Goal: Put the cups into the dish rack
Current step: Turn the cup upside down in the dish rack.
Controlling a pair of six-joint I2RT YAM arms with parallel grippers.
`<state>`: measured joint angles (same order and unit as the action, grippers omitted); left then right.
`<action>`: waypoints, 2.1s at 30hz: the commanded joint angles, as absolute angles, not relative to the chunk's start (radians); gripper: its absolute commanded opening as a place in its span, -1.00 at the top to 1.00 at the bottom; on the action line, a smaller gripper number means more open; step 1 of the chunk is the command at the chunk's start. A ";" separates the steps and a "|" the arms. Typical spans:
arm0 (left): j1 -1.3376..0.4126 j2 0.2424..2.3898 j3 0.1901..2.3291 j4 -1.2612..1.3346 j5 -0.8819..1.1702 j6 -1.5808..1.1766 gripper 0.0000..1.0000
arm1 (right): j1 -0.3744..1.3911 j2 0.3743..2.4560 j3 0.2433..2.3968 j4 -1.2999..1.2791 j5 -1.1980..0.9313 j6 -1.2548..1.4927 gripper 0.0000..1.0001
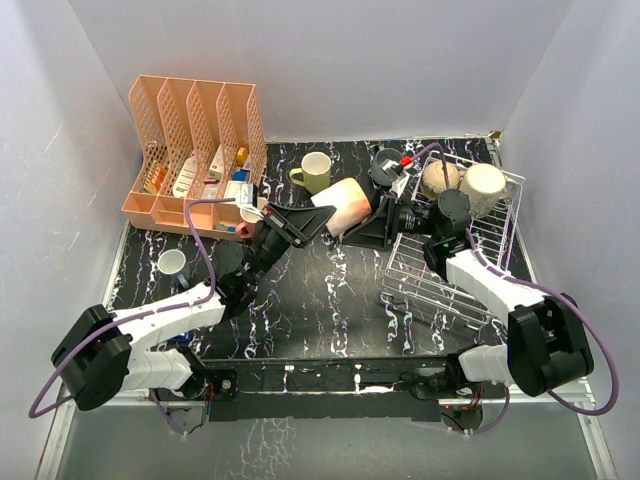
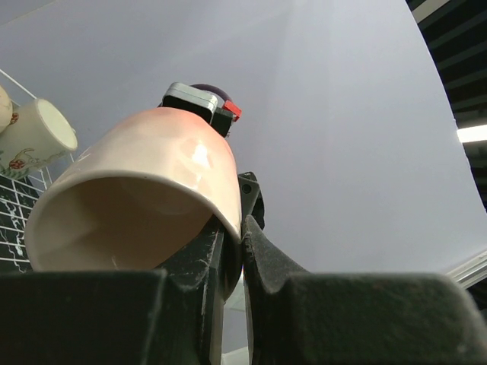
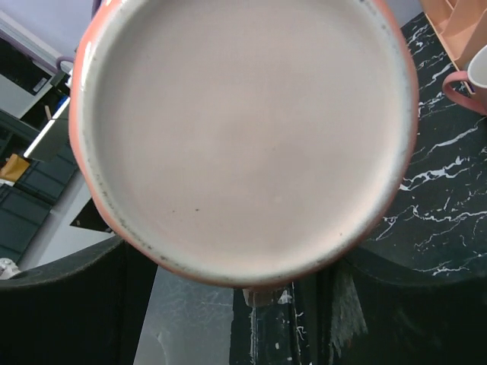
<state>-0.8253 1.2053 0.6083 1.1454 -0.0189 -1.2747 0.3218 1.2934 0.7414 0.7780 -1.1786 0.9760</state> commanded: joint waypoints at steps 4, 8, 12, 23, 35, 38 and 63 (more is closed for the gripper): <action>-0.857 1.206 0.679 1.368 -0.086 -1.268 1.00 | 0.331 1.276 0.738 0.968 -1.163 1.075 -0.08; -0.865 1.222 0.678 1.377 -0.083 -1.273 1.00 | 0.331 1.278 0.747 0.960 -1.169 1.074 0.38; -0.873 1.216 0.663 1.387 -0.086 -1.268 1.00 | 0.331 1.281 0.760 0.932 -1.181 1.060 0.84; -0.876 1.085 0.565 1.241 -0.060 -1.211 0.05 | 0.297 1.254 0.780 0.912 -1.224 1.021 0.84; -0.880 0.848 0.480 0.773 -0.053 -1.084 -0.47 | 0.179 1.191 0.821 0.665 -1.315 0.741 0.84; -0.880 0.759 0.484 0.549 -0.084 -1.000 -0.74 | 0.129 1.163 0.865 0.452 -1.353 0.552 0.84; -0.876 0.454 0.618 -0.344 -0.334 -0.753 -0.95 | -0.293 1.216 1.062 -0.284 -0.795 -0.287 0.84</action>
